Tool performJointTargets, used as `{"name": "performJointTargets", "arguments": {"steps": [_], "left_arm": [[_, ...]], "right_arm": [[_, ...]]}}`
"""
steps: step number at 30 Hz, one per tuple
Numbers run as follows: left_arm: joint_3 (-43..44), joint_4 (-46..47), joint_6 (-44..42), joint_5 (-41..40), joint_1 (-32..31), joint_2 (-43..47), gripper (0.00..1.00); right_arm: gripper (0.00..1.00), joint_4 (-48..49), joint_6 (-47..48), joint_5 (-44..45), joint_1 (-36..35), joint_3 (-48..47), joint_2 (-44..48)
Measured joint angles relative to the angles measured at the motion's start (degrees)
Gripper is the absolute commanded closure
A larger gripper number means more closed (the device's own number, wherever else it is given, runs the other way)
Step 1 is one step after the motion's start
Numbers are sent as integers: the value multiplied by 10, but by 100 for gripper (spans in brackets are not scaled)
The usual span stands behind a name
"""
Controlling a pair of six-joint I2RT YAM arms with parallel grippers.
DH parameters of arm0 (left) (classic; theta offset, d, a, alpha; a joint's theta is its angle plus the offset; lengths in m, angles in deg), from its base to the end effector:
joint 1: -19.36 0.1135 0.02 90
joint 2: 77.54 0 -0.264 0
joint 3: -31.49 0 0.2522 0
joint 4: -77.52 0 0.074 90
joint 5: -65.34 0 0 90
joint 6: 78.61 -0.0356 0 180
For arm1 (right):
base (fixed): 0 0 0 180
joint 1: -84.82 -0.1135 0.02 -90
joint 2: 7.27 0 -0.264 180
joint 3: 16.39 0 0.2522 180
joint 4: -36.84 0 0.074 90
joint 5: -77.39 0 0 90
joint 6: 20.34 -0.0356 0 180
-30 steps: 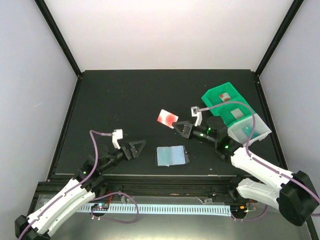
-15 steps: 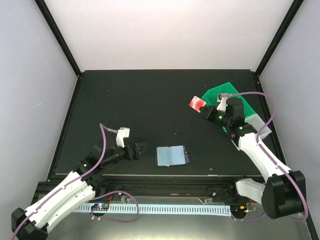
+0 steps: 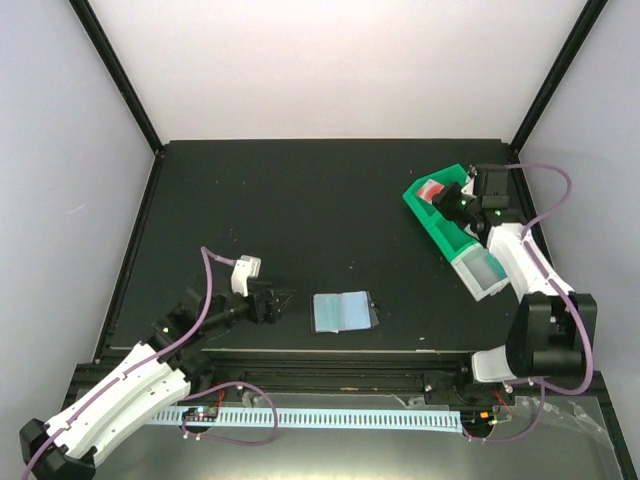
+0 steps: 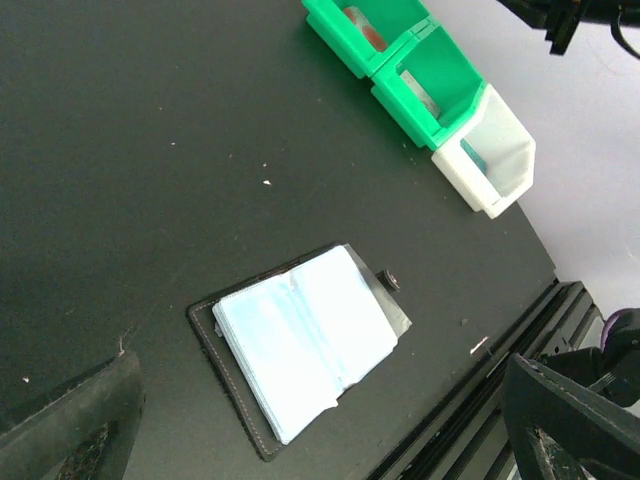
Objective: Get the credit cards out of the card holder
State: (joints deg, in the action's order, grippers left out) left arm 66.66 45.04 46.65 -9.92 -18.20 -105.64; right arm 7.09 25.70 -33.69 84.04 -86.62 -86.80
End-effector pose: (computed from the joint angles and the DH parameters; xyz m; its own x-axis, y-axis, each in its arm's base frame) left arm 0.1018 -0.0897 0.2224 -0.7232 -0.1481 -0.6745 0.4338 0.6626 -0.6106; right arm 0.3040 0.0169 0.2648 -0.6561 0.6388 -0.4017 0.2271 0.6748 0.7022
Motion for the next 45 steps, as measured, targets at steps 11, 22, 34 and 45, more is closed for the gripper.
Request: {"name": "performJointTargets", "arguments": {"steps": [11, 22, 34, 45], "left_arm": [[1, 9, 3, 9, 0, -27, 1], [9, 33, 0, 27, 0, -74, 1], [37, 31, -48, 26, 0, -110, 1], [44, 25, -67, -31, 0, -120, 1]], "right_arm": [[99, -98, -31, 56, 41, -148, -122], [99, -80, 53, -79, 112, -98, -87], [99, -62, 104, -144, 131, -104, -80], [99, -120, 83, -86, 151, -212, -198]]}}
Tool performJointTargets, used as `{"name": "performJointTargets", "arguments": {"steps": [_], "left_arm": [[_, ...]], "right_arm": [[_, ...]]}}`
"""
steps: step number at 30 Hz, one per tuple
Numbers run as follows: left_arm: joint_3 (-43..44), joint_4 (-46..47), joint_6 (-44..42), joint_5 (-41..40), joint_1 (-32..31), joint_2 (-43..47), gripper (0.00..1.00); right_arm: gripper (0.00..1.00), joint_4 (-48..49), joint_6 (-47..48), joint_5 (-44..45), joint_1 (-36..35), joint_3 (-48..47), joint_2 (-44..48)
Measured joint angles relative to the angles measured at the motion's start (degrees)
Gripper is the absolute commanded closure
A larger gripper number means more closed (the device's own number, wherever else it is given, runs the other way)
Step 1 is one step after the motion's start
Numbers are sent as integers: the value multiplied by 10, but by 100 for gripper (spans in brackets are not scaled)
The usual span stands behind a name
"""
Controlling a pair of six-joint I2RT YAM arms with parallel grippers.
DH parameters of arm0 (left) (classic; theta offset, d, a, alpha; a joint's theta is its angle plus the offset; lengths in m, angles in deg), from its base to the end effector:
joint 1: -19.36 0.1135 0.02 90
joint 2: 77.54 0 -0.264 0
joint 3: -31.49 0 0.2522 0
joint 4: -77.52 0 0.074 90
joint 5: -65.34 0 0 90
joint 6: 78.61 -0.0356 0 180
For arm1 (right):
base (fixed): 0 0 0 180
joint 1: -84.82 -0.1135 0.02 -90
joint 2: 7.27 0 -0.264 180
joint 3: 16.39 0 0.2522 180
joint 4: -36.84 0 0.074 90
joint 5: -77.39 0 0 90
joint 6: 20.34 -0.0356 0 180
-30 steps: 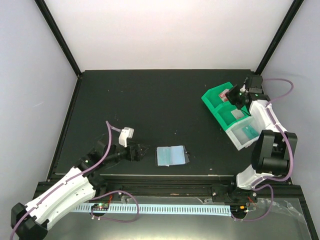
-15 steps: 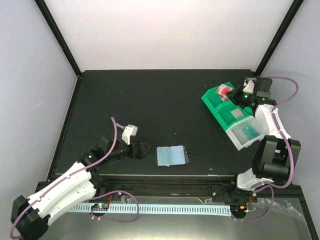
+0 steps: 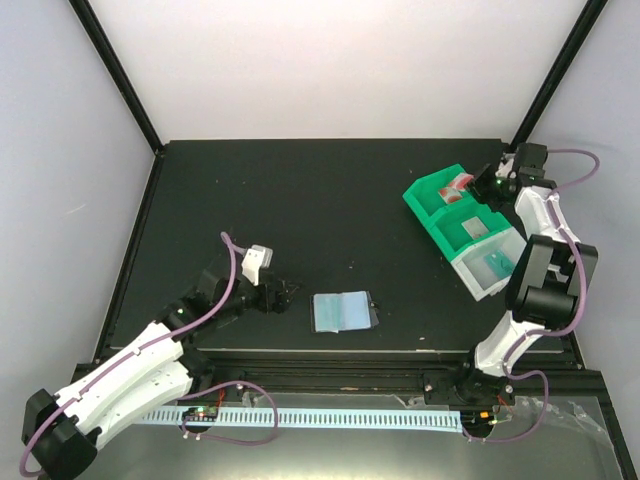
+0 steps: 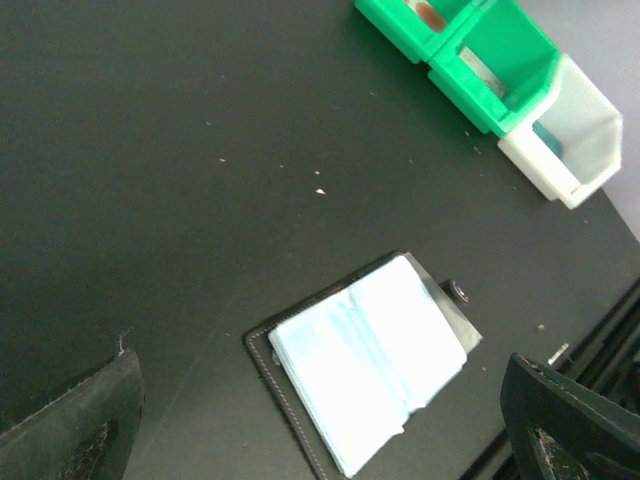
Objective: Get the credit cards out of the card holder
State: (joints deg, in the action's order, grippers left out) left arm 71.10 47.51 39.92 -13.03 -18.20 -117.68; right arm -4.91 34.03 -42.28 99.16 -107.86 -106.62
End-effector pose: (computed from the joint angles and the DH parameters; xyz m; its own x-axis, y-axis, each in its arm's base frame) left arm 0.1257 -0.1057 0.2260 -0.7048 -0.0481 -0.7078 0.4531 0.7371 -0.5014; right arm 0.3732 -0.0772 0.2595 -0.6556 0.6900 -0.3068 0.3524 0.6388 0.6839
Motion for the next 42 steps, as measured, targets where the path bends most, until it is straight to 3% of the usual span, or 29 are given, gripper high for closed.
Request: {"name": "performJointTargets", "arguments": {"steps": [13, 22, 29, 35, 42], "left_arm": [[0, -1, 0, -66, 0, -14, 1], [0, 0, 0, -77, 0, -27, 1], [0, 0, 0, -83, 0, -28, 1], [0, 0, 0, -87, 1, -34, 1], [0, -2, 0, -87, 1, -35, 1]], "right_arm": [[99, 41, -118, 26, 0, -26, -127], [96, 72, -160, 37, -2, -42, -152], [86, 98, -186, 37, -5, -49, -173], [71, 118, -197, 36, -8, -51, -177], [68, 112, -201, 55, -14, -40, -155]]}}
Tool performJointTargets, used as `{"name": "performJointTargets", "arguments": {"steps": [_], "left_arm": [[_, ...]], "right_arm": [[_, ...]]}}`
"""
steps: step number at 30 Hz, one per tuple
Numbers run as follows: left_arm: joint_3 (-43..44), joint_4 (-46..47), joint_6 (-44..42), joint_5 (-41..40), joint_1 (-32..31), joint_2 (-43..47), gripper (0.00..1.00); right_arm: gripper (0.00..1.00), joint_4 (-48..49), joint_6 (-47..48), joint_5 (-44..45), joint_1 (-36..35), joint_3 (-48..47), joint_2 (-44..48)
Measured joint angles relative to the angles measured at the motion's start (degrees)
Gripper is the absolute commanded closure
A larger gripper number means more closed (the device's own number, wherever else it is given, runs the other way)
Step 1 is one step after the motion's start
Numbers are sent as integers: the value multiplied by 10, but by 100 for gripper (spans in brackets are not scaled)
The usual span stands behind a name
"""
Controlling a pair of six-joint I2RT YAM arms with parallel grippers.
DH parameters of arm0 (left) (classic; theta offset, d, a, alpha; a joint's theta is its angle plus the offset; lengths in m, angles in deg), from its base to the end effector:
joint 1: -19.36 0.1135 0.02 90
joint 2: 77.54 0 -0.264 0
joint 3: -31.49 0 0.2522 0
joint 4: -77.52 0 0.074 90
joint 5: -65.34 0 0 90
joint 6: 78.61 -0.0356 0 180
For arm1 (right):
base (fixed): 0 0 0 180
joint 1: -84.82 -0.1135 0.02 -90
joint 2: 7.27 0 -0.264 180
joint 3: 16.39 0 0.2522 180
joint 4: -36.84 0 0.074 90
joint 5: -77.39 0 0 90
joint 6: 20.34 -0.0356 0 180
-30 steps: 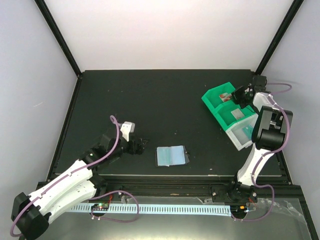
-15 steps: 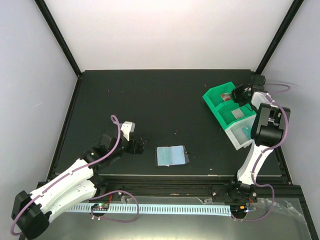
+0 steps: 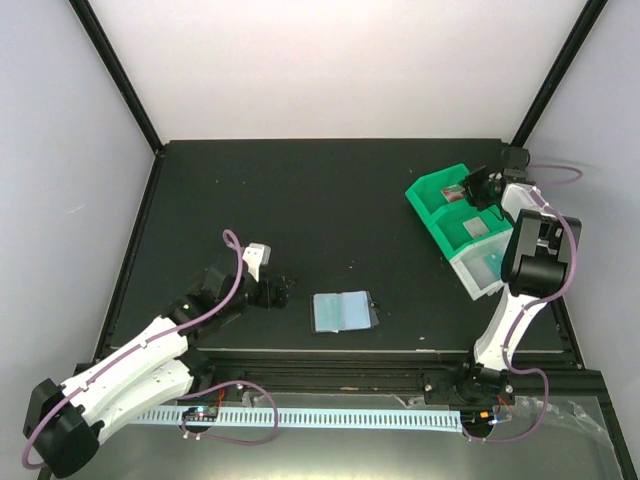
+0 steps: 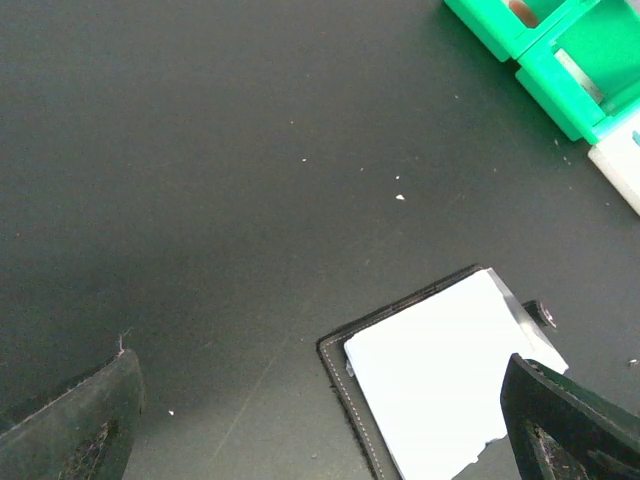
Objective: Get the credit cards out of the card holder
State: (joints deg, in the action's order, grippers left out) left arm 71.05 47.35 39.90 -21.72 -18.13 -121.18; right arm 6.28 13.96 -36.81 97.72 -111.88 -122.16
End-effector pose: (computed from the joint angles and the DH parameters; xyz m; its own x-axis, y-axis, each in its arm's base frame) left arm 0.1346 -0.1056 0.2161 -0.6986 -0.0649 -0.7126 0.3505 0.8371 -0.4199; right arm 0.4297 -0.0834 0.1877 -0.4647 0.8794 -0.1033 0.5864 0.3930 0.7083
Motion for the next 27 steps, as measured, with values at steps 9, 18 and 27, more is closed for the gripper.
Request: {"name": "performJointTargets", "arguments": {"steps": [9, 18, 27], "left_arm": [[4, -12, 3, 11, 3, -22, 1], [23, -34, 15, 57, 3, -68, 2], [23, -24, 31, 151, 3, -111, 8]], "right_arm": [[63, -37, 10, 47, -5, 9, 70], [62, -64, 64, 53, -41, 51, 133], [62, -90, 159, 32, -122, 158, 233]]}}
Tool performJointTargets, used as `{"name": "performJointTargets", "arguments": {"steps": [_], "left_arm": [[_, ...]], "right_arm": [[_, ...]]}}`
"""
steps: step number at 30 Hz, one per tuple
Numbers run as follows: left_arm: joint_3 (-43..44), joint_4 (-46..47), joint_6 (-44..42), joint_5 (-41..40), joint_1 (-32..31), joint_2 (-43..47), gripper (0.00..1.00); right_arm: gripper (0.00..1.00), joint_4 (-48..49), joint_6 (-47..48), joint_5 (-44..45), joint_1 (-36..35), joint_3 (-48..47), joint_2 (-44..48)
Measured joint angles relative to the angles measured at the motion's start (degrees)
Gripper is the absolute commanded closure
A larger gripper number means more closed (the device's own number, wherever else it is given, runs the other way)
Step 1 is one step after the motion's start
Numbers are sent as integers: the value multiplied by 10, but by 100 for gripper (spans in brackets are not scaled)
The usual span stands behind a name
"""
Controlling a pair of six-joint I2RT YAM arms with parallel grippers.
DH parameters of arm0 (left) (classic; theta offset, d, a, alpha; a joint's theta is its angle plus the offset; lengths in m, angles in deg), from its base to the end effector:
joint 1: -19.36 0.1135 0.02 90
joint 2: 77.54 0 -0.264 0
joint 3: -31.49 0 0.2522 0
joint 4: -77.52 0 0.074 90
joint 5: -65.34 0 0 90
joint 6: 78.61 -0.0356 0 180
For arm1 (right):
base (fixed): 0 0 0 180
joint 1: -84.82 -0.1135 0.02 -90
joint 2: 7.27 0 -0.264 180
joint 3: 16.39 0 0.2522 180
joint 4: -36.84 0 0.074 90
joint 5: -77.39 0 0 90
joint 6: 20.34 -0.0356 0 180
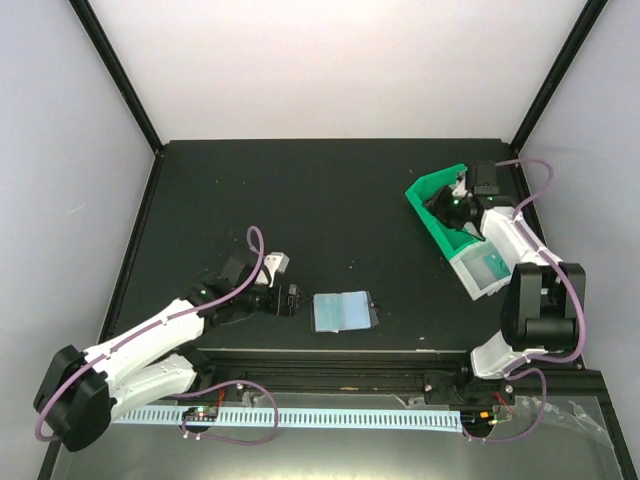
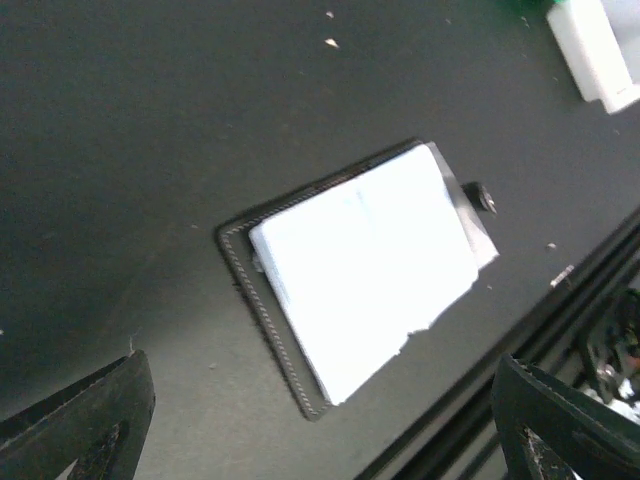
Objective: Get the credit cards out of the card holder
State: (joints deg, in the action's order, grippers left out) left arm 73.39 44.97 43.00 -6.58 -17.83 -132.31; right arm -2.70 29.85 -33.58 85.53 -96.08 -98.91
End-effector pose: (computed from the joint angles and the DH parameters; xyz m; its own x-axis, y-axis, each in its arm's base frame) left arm 0.1441 -0.1232 0.1962 -0.8754 0.0387 -0.4819 0.3397 0.7585 -0.5561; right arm 0.3412 0.0085 0.2413 -0.7363 0.6070 -0.2990 0.3387 0.7132 0.6138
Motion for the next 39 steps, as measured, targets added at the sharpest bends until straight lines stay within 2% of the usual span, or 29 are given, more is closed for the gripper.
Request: {"name": "performJointTargets", "arguments": {"steps": [6, 18, 25, 31, 39], "left_arm": [[-2, 42, 20, 62, 0, -34, 12], [-48, 157, 91, 128, 0, -96, 23], [-50, 188, 108, 133, 0, -125, 25], [-50, 198, 111, 133, 1, -127, 26], [-52, 196, 113, 132, 7, -138, 30]], "right_arm": [[60, 0, 47, -6, -97, 85, 64], [57, 16, 79, -12, -274, 236, 140], [58, 45, 66, -21, -318, 321, 148], [60, 97, 38, -30, -360, 357, 141], [72, 194, -3, -35, -422, 357, 90]]}}
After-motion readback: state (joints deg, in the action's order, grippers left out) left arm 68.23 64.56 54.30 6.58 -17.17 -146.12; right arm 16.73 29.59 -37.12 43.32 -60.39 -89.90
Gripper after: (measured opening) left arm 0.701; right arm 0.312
